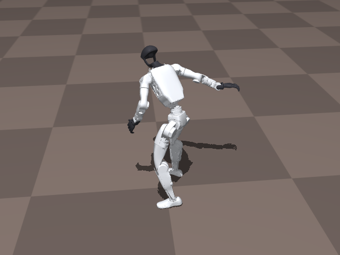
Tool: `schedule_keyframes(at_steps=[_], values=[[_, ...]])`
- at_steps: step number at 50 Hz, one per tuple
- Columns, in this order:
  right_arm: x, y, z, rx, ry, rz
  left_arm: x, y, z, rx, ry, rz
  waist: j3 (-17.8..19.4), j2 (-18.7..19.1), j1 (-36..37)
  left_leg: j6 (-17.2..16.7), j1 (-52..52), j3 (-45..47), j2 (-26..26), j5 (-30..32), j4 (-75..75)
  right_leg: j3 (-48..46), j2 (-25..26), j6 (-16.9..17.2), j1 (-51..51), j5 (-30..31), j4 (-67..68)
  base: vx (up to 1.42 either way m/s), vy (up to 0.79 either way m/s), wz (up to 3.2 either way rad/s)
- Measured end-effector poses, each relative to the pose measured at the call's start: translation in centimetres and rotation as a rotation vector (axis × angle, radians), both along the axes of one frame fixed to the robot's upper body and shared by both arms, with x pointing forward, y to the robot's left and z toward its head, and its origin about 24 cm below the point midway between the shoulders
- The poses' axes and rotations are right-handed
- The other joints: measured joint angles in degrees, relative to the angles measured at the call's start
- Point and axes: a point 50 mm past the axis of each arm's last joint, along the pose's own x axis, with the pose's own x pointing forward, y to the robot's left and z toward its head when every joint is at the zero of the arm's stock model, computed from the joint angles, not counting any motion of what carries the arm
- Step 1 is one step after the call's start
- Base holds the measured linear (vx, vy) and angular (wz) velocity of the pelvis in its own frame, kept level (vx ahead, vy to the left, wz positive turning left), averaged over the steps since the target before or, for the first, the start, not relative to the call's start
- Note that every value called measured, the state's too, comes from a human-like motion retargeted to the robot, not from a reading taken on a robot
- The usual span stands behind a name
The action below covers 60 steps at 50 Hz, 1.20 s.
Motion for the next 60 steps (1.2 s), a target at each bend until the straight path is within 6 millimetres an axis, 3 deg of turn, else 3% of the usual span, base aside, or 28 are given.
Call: schedule_keyframes(at_steps=[6, 10, 12, 15, 18, 21, 23, 25, 27, 29, 32, 34, 37, 38, 40, 42, 45, 49, 53, 55, 57, 60], values=[[4.3, -2.7, 2.2, -0.123, -0.184, -0.026, -0.7, -1.4, 1.7, 0.055, -0.103, -0.069, 0.0, 1.68, 7.09, 0.54, -11.54, -5.84, 0.24, -2.77, 8.92, -3.57, -2.74, 0.33, -4.43, 1.11, 1.62, -0.2, 0.22, 0.78], [9.2, -5.2, 5.4, -0.25, -0.345, -0.033, -1.4, -0.9, 1.4, 0.187, -0.092, -0.074, 0.0, 2.27, 13.75, -0.46, -14.36, -11.41, 0.06, -4.15, 12.51, -7.95, -3.99, -0.22, -2.76, -0.88, 5.14, -0.07, 0.15, 0.99], [11.7, -6.4, 7.8, -0.345, -0.403, -0.023, -2.1, -0.3, 0.3, 0.272, -0.043, -0.084, 0.0, 3.25, 18.87, -3.34, -14.86, -14.5, 3.21, -5.37, 18.16, -11.25, -3.02, 0.53, -2.09, -4.87, 13.3, 0.1, 0.06, 0.88], [16.2, -8.1, 12.6, -0.438, -0.518, 0.042, -2.2, 0.8, -0.2, 0.315, 0.003, -0.063, 0.0, 2.64, 25.18, -3.88, -12.11, -18.29, 0.63, -5.8, 17.36, -15.0, -5.46, -0.07, 3.68, -6.36, 14.56, 0.09, 0.11, 1.34], [20.7, -9.2, 20.2, -0.568, -0.626, 0.131, -0.9, 1.7, -0.4, 0.246, 0.02, 0.025, 0.0, 2.37, 31.66, -3.04, -6.79, -22.15, -3.87, -4.45, 10.32, -19.79, -7.35, -1.93, 12.27, -4.87, 9.27, 0.08, 0.04, 1.53], [24.2, -8.6, 28.9, -0.784, -0.665, 0.277, -0.5, 3.4, -0.2, 0.236, 0.035, 0.082, -1.34, 0.92, 38.65, -3.12, -2.63, -25.49, -7.16, -2.72, 4.8, -24.69, -9.08, -2.32, 18.47, -3.96, 7.12, 0.14, 0.01, 1.41], [26.8, -6.6, 35.1, -0.988, -0.596, 0.429, -0.9, 5.0, -0.3, 0.244, 0.057, 0.126, -3.24, -0.38, 42.62, -3.38, -0.81, -27.65, -8.79, -1.5, 1.53, -27.9, -9.89, -2.35, 21.28, -3.28, 6.38, 0.18, -0.01, 1.27], [30.3, -2.5, 41.3, -1.231, -0.46, 0.629, -2.1, 7.1, -0.6, 0.245, 0.087, 0.199, -5.34, -2.0, 45.12, -3.33, 0.79, -29.84, -10.29, 0.04, -2.12, -31.11, -10.6, -2.54, 23.55, -2.44, 5.75, 0.18, -0.03, 1.22], [33.4, 3.6, 47.1, -1.512, -0.29, 0.824, -3.8, 9.2, -1.1, 0.244, 0.129, 0.284, -7.17, -3.05, 46.93, -3.09, 2.28, -32.15, -11.29, 1.44, -5.48, -34.12, -10.91, -2.73, 25.56, -1.67, 5.4, 0.19, -0.04, 1.15], [35.2, 10.7, 51.3, -1.808, -0.14, 0.986, -5.6, 11.1, -1.8, 0.243, 0.175, 0.373, -8.57, -3.79, 48.71, -2.74, 3.72, -34.49, -11.87, 2.74, -8.62, -36.9, -10.86, -3.01, 27.42, -0.99, 5.15, 0.19, -0.06, 1.07], [36.1, 22.1, 54.0, -2.208, 0.005, 1.226, -8.6, 13.6, -2.8, 0.232, 0.248, 0.511, -10.24, -4.9, 51.36, -2.16, 5.5, -38.01, -12.02, 4.32, -12.59, -40.55, -10.17, -3.58, 29.86, -0.31, 4.91, 0.18, -0.09, 0.98], [35.8, 28.9, 53.3, -2.387, -0.004, 1.436, -10.8, 15.3, -3.3, 0.211, 0.295, 0.609, -11.02, -6.47, 52.87, -1.88, 6.5, -40.25, -11.79, 5.24, -14.97, -42.69, -9.45, -4.05, 31.29, -0.16, 4.74, 0.16, -0.12, 0.92], [34.3, 37.6, 49.7, -2.537, -0.076, 1.845, -13.9, 16.5, -4.7, 0.122, 0.37, 0.732, -11.72, -7.81, 55.38, -1.49, 7.47, -43.53, -11.25, 6.56, -18.17, -45.6, -8.29, -4.92, 32.91, -0.61, 4.79, 0.12, -0.15, 0.89], [33.8, 40.0, 48.1, 2.391, 0.105, -1.874, -14.6, 16.4, -5.5, 0.081, 0.395, 0.761, -11.66, -7.84, 56.37, -1.4, 7.64, -44.6, -11.02, 6.97, -19.1, -46.5, -7.89, -5.27, 33.31, -0.99, 4.93, 0.08, -0.17, 0.87], [32.6, 43.7, 44.4, 2.094, 0.179, -1.939, -15.8, 16.0, -6.9, 0.007, 0.445, 0.807, -11.07, -7.96, 58.36, -1.28, 7.8, -46.72, -10.53, 7.81, -20.81, -48.28, -7.12, -6.04, 33.99, -2.05, 5.35, 0.05, -0.19, 0.87], [31.9, 46.1, 40.9, 1.812, 0.3, -2.039, -16.7, 15.6, -7.9, -0.027, 0.496, 0.826, -9.82, -8.69, 60.23, -1.3, 7.56, -48.92, -10.04, 8.62, -22.18, -50.08, -6.33, -6.8, 34.48, -3.55, 5.94, -0.01, -0.22, 0.9], [31.3, 48.8, 36.2, 1.385, 0.519, -2.214, -17.4, 14.9, -9.0, -0.037, 0.556, 0.806, -6.89, -9.56, 62.99, -1.47, 6.34, -52.21, -9.21, 9.78, -23.68, -52.97, -5.12, -8.01, 34.68, -6.39, 7.28, -0.07, -0.25, 0.95], [31.4, 51.5, 30.4, 0.811, 0.742, -2.445, -16.8, 12.5, -10.5, -0.071, 0.606, 0.683, -0.98, -8.38, 65.94, -1.87, 2.92, -57.43, -7.97, 12.65, -25.47, -56.37, -2.6, -8.88, 33.88, -9.73, 7.97, -0.17, -0.3, 1.0], [31.5, 52.3, 24.8, 0.301, 0.802, -2.606, -18.1, 9.2, -12.3, -0.148, 0.678, 0.523, 0.0, -5.79, 66.89, -3.13, -4.48, -62.81, -5.8, 15.28, -25.82, -58.82, 0.59, -9.32, 29.0, -13.32, 10.17, -0.26, -0.32, 0.85], [31.5, 52.1, 23.2, 0.179, 0.757, -2.631, -19.2, 7.7, -12.9, -0.182, 0.714, 0.446, 0.0, -4.6, 66.45, -4.17, -8.56, -64.97, -4.67, 16.07, -25.11, -59.32, 1.51, -9.75, 25.62, -15.55, 13.04, -0.29, -0.29, 0.48], [31.7, 51.1, 22.5, 0.124, 0.684, -2.63, -20.7, 6.4, -13.5, -0.2, 0.765, 0.362, 0.0, -4.64, 65.93, -4.49, -13.95, -63.92, -7.03, 13.73, -18.35, -58.37, -2.7, -10.6, 20.44, -18.35, 21.91, -0.24, -0.13, 0.08], [32.8, 49.5, 22.1, 0.06, 0.637, -2.682, -23.1, 5.4, -14.2, -0.172, 0.868, 0.263, 0.0, -5.08, 63.51, -4.49, -17.54, -63.26, -7.12, 13.99, -16.53, -55.93, -4.79, -10.26, 15.04, -20.86, 28.05, -0.28, -0.2, -0.22]])
